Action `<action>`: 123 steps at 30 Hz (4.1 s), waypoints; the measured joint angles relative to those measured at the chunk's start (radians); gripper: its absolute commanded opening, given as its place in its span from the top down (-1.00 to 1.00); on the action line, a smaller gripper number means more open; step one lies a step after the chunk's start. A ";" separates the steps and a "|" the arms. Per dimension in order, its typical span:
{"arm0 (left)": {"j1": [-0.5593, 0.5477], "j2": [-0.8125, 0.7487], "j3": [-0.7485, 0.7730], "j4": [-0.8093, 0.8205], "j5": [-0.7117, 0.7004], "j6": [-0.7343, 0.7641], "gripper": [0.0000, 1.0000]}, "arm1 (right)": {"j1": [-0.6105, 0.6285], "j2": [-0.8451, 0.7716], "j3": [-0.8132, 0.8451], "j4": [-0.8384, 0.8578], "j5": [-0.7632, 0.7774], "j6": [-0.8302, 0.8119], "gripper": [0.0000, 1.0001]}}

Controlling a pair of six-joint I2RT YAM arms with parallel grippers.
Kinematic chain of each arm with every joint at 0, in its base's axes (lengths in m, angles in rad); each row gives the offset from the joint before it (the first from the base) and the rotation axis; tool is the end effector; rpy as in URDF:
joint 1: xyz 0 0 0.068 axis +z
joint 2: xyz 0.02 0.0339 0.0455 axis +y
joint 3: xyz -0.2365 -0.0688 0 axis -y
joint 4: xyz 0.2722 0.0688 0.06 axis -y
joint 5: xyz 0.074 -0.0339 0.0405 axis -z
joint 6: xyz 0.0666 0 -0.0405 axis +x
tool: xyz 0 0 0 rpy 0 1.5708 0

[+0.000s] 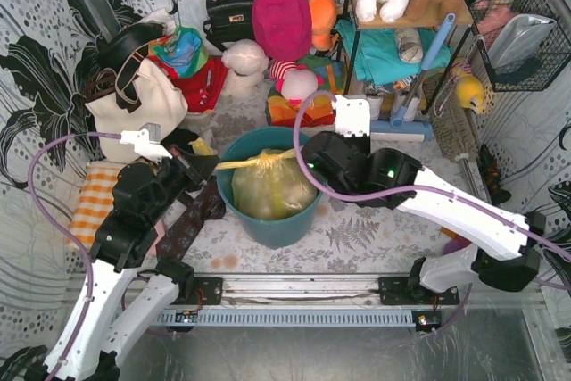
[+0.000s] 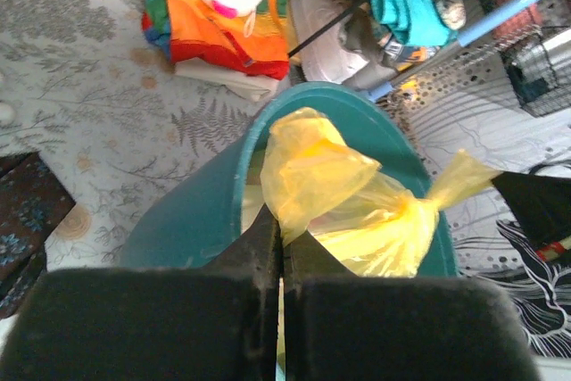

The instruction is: Tie the trash bag

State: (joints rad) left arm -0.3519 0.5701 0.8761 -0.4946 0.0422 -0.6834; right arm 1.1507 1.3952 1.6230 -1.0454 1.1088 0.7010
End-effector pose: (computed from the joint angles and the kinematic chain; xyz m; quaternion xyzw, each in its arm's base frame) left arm 0.1872 -0.0717 0.3540 -0.1138 0.7620 -0.3295 0.5457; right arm 0.1773 0.2507 0.3906 0.0124 0.8139 -0.0444 0.5792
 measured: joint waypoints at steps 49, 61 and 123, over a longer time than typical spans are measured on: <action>0.013 0.238 0.241 0.452 0.399 -0.038 1.00 | -0.026 -0.229 -0.056 0.774 -0.399 -0.569 1.00; 0.013 0.190 0.146 0.492 0.419 -0.053 0.05 | -0.026 -0.241 -0.090 0.792 -0.417 -0.575 1.00; 0.144 0.477 -0.518 0.706 -0.790 0.280 -0.95 | -1.017 -0.220 -1.259 1.369 -0.544 -0.606 -0.94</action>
State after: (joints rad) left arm -0.2077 1.0473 0.3576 0.2115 -0.7483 -0.4038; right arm 0.1337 1.1751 0.3641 0.3237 0.5652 0.0948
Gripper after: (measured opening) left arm 0.976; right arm 0.969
